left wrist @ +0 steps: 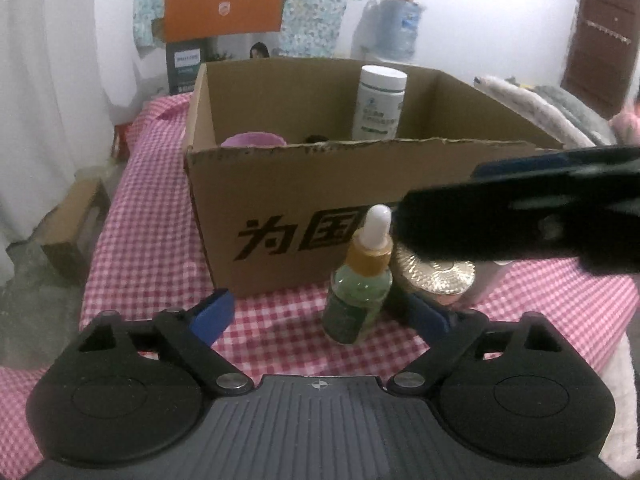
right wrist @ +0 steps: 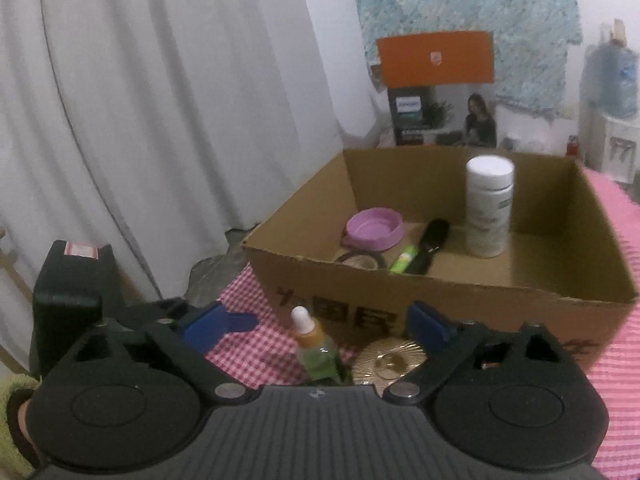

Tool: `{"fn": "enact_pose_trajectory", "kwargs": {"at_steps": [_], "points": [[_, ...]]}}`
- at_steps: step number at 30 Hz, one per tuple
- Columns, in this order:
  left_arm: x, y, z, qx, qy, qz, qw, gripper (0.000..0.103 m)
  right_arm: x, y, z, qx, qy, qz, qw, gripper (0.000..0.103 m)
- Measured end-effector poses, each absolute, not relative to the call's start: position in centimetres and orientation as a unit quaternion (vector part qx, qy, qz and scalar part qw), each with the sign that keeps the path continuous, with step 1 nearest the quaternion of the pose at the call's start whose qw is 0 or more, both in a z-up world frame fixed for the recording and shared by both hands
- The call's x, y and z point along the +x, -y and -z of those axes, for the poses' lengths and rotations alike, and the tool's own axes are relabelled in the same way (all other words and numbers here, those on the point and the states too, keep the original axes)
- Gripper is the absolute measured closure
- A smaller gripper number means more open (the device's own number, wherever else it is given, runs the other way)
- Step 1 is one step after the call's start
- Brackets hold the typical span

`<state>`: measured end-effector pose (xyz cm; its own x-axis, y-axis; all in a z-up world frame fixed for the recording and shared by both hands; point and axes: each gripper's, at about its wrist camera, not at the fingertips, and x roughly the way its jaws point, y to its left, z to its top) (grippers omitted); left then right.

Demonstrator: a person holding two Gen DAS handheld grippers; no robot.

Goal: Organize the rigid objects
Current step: 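Close the right gripper around the green dropper bottle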

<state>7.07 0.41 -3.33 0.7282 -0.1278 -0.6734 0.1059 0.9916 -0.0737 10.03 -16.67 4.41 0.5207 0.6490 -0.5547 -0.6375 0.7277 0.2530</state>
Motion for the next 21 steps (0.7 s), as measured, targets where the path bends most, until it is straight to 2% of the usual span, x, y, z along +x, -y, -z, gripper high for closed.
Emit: {"fn": "enact_pose_trajectory", "kwargs": {"at_steps": [1,5,7,15,20,21], "points": [[7.0,-0.4,3.4,-0.012,-0.361,0.063,0.930,0.017,10.3,16.3,-4.1,0.008,-0.328,-0.370,0.869,0.012],[6.4,-0.2,3.6,-0.012,-0.350,0.084,0.933,0.022,10.4,15.4,-3.1,0.002,-0.348,-0.373,0.860,0.025],[6.4,-0.3,3.8,-0.013,-0.347,0.095,0.933,0.028,10.5,15.1,-2.8,0.002,-0.355,-0.374,0.857,0.035],[7.0,0.6,5.0,0.003,-0.351,0.120,0.929,0.046,11.4,14.1,-2.3,-0.014,-0.369,-0.375,0.850,0.047],[7.4,0.9,5.6,0.008,-0.355,0.122,0.927,0.050,12.1,13.7,-1.7,-0.018,-0.385,-0.376,0.843,0.056],[7.5,0.9,5.7,0.008,-0.355,0.122,0.927,0.053,12.3,13.7,-1.5,-0.018,-0.388,-0.376,0.841,0.058]]}}
